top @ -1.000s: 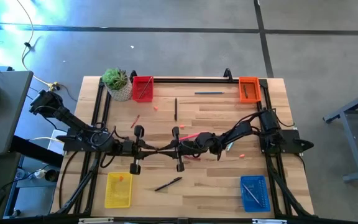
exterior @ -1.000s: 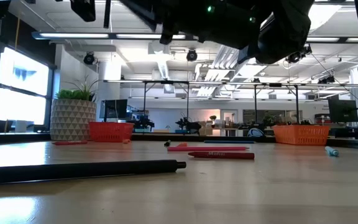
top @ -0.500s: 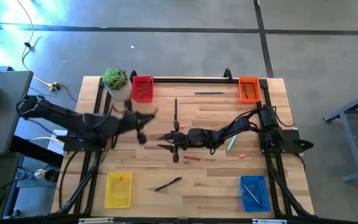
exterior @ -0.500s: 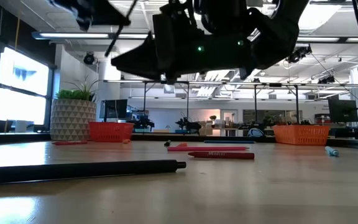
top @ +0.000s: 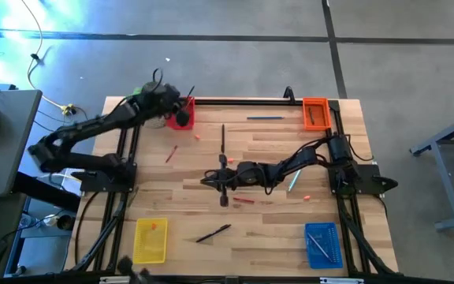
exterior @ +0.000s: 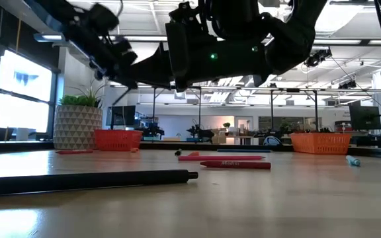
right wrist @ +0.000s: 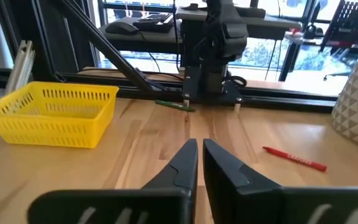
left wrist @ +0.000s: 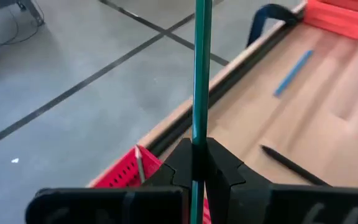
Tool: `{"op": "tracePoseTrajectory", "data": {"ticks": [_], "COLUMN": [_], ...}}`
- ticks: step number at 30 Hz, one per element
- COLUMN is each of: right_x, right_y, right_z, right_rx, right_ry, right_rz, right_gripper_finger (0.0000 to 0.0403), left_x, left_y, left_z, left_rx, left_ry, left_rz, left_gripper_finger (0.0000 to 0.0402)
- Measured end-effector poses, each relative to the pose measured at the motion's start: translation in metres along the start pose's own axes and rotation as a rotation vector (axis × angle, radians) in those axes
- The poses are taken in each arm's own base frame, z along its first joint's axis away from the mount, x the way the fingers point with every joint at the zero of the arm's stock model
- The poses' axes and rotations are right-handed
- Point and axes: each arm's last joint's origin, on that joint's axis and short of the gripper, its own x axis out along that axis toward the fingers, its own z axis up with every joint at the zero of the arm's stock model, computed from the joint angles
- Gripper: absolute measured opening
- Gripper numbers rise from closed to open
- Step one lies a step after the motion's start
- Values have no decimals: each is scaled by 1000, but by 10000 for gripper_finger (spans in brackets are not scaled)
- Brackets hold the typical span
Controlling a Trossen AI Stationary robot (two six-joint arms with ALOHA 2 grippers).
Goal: Sort crayons/erasers/pens/pencils in bins
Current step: Put the green pencil into the red bin
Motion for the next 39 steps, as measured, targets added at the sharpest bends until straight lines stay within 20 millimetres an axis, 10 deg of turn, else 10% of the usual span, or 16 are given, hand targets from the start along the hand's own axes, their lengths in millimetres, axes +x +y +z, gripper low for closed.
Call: {"op": "tracePoseTrajectory", "data": {"ticks": [13,39], "right_x": [0,-2], "right_y": [-15,-14], "right_z": [-1,-8], "right_rx": [-19,-21], "right_ry": [-16,37], "right_rz": [92,121], "right_gripper_finger": [2,0], "left_x": [86,89], "left_y": [41,27], "left_z": [-18,-32], "left_rx": [-75,-111], "left_ry": [188,353], "left_rz": [24,47], "left_gripper_finger": [0,0]}}
